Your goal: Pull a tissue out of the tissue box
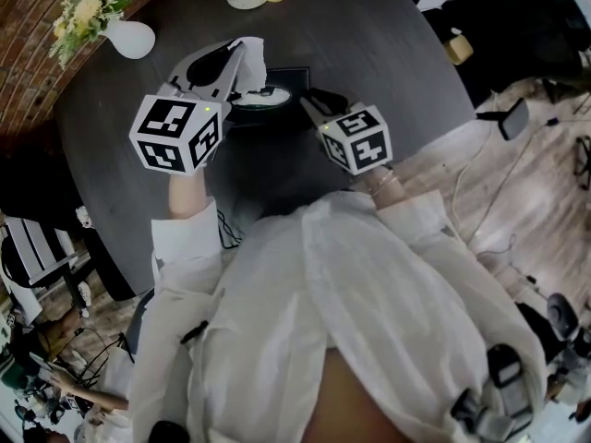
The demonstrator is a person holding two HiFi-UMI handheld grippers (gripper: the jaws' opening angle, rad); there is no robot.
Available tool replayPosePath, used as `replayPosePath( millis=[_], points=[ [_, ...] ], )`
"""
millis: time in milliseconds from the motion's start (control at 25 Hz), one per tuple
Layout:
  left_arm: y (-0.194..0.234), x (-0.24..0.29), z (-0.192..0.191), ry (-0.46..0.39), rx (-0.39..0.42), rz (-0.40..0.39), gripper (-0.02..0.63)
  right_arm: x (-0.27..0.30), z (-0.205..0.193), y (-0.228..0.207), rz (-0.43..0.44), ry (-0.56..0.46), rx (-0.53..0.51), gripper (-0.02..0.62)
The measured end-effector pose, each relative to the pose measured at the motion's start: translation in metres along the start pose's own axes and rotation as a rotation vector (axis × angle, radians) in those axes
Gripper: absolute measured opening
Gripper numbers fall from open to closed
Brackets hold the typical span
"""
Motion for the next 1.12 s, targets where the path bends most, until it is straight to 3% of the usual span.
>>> replayPosePath(
  millis=[680, 960, 1120],
  points=[
    [-0.006, -0.034, 0.0, -0.061, -0.055, 0.052, 0.01, -0.007, 0.004, 0.003, 0.018, 0.004, 0.024, 0.072],
    [-0.011, -0.049, -0.004, -0.09, -0.15, 0.047, 0.01, -0.028, 0.041, 0.014, 0.082, -0.112, 0.014, 0.069],
    [-0.015, -0.055, -0.007, -0.08, -0.162, 0.079, 0.01, -0.037, 0.057, 0.029, 0.152, -0.171, 0.014, 0.062]
  ],
)
Point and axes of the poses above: the fingertips, and each gripper's own axes: x forward along the fingers, y to its left, z out of its top, the point moved 4 cm from there along -x, backward along the fingers, and after that the axes turned 13 degrees about -x, right-handed, at the moved point
